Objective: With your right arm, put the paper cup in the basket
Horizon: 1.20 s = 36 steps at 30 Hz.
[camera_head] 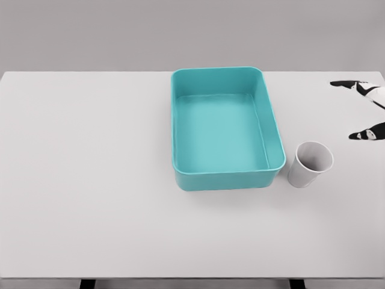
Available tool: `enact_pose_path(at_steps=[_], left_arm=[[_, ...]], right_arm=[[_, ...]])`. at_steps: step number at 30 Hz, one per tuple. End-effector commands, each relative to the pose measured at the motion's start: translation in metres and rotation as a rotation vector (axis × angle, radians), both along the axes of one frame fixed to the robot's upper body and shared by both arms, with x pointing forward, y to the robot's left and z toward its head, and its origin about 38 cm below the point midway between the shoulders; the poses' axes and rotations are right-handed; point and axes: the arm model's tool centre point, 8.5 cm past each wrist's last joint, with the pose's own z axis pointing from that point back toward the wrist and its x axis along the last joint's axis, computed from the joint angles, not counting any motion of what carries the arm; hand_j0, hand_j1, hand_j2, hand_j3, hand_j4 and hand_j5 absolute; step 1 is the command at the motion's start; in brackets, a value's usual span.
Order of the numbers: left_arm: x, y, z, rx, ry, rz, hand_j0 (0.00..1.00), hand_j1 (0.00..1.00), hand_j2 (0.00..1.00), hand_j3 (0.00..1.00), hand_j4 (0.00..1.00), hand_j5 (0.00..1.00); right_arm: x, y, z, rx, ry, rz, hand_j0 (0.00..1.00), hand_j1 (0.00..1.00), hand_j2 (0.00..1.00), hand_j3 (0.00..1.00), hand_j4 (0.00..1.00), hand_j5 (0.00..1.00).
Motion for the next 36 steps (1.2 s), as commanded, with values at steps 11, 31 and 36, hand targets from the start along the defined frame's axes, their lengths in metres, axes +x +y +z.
enact_pose_path(at_steps=[11, 31, 36], left_arm=[[0.0, 0.0, 0.0, 0.001, 0.0, 0.0, 1.0, 1.0, 1.0, 1.0, 1.0, 1.0], [0.0, 0.0, 0.0, 0.0, 0.0, 0.0, 1.0, 1.0, 1.0, 1.0, 1.0, 1.0], [0.0, 0.0, 0.0, 0.0, 0.0, 0.0, 1.0, 1.0, 1.0, 1.0, 1.0, 1.0]], right_arm=[[-0.04, -0.025, -0.048, 0.297, 0.193, -0.097, 1.0, 1.0, 1.0, 1.0, 1.0, 1.0], [-0.059, -0.007, -0.102, 0.38, 0.283, -0.114, 1.0, 1.0, 1.0, 1.0, 1.0, 1.0], [-0.065, 0.0, -0.115, 0.396, 0.31, -0.111, 1.0, 1.0, 1.0, 1.0, 1.0, 1.0]])
